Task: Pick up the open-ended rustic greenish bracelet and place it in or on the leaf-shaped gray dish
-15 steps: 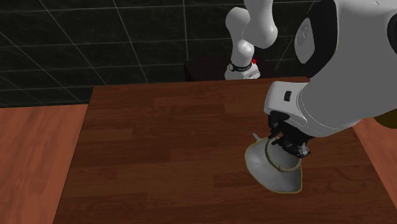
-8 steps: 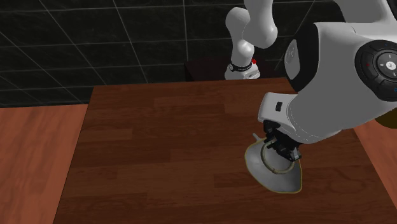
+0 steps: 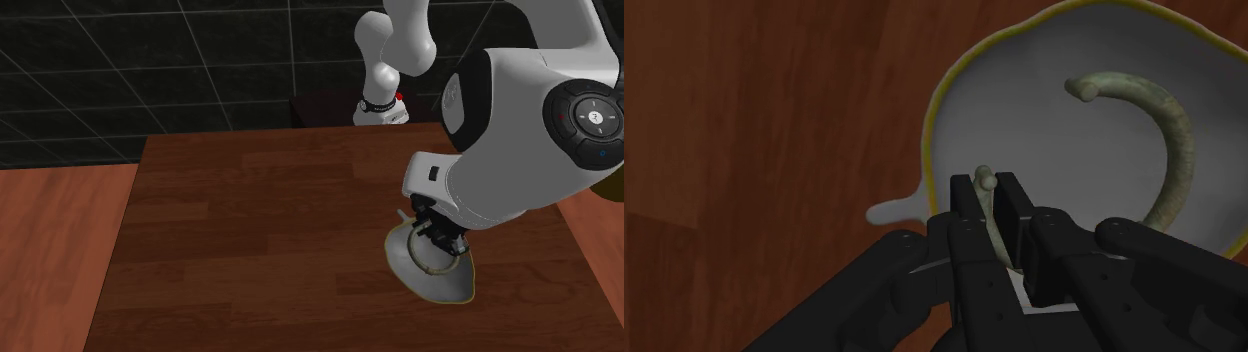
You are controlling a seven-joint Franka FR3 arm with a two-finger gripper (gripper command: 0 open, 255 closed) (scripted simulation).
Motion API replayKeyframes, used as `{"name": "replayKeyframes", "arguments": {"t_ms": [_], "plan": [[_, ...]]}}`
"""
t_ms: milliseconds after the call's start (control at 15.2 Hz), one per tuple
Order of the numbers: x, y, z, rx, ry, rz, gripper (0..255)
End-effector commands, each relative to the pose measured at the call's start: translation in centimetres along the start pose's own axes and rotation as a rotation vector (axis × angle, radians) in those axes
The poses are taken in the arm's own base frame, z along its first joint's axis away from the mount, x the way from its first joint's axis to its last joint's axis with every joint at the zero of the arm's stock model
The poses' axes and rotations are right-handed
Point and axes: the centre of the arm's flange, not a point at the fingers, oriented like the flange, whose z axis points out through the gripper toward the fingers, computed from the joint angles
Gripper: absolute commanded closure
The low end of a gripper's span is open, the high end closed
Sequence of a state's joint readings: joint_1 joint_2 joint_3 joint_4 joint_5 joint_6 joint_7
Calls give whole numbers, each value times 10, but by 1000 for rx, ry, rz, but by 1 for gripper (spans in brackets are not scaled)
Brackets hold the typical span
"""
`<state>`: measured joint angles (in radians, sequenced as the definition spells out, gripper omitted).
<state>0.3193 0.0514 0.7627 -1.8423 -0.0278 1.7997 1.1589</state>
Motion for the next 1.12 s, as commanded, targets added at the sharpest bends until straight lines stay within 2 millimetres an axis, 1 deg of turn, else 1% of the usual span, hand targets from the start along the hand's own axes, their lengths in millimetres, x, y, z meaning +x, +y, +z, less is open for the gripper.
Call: {"name": "replayKeyframes", "arguments": {"t_ms": [0, 66, 396, 594, 660, 1056], "plan": [[0, 0, 0, 0, 0, 0, 255], [0, 0, 0, 0, 0, 0, 0], [0, 0, 0, 0, 0, 0, 0], [0, 0, -40, 0, 0, 0, 0], [0, 0, -50, 0, 0, 0, 0], [0, 0, -50, 0, 0, 0, 0]]}}
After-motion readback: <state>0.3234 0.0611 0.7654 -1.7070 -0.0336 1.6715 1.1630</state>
